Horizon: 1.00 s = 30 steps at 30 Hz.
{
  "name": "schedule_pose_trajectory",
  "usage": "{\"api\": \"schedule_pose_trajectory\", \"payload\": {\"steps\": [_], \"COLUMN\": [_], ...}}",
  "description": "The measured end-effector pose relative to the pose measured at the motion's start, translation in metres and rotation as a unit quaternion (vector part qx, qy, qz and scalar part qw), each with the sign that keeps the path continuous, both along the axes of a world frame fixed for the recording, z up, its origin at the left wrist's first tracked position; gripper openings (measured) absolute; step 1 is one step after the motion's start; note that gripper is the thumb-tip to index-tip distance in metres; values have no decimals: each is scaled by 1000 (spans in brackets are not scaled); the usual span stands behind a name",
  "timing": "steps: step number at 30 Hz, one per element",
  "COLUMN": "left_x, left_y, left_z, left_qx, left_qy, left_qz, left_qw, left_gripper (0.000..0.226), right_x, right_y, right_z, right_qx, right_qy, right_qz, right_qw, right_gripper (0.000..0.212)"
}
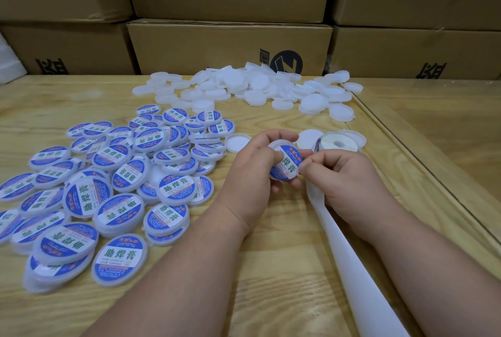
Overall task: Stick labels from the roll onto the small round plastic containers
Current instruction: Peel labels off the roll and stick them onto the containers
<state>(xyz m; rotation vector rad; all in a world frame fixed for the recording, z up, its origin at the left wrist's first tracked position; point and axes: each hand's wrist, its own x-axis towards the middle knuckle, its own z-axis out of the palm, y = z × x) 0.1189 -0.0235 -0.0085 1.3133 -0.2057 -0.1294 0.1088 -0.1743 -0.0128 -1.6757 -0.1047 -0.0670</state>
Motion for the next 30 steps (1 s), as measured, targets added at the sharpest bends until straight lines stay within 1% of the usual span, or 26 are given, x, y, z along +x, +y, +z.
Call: {"api": "schedule_pose_trajectory", "payload": {"steps": [5,8,13,17,18,21,22,25,28,30], "left_x": [-1,-1,-3,-3,-3,-2,-2,0,4,5], "left_y": [-1,0,-1,-1,-1,-2,-2,-1,4,7], "left_z": [0,1,1,2,2,0,-2,-4,-7,-9], "left_qx": [2,6,11,4,4,5,-1,-6,30,42], "left_qy": [0,3,-1,4,4,-1,-5,-14,-33,-33], "left_qz": [0,-2,4,3,3,4,5,29,83,111], "left_qw": [1000,1000,1000,1000,1000,1000,1000,999,996,992], "left_gripper": [36,36,29,34,36,41,42,42,43,33], "right_x": [-2,-3,-1,0,0,0,0,1,0,0], "right_y": [0,-1,-1,-1,-1,0,1,0,-2,-2], "right_z": [2,3,1,-1,-1,-3,-3,-4,-3,-3], "right_qx": [-12,-24,-26,-21,-22,-8,-5,-53,-79,-80], "right_qy": [-14,-17,-11,-19,-22,-20,-20,-35,-51,-60], "right_qz": [6,8,-4,-14,-17,-38,-43,-69,-90,-101], "right_qw": [1000,1000,1000,999,999,999,999,996,991,990], "right_gripper": [20,25,23,31,31,19,19,30,43,49]}}
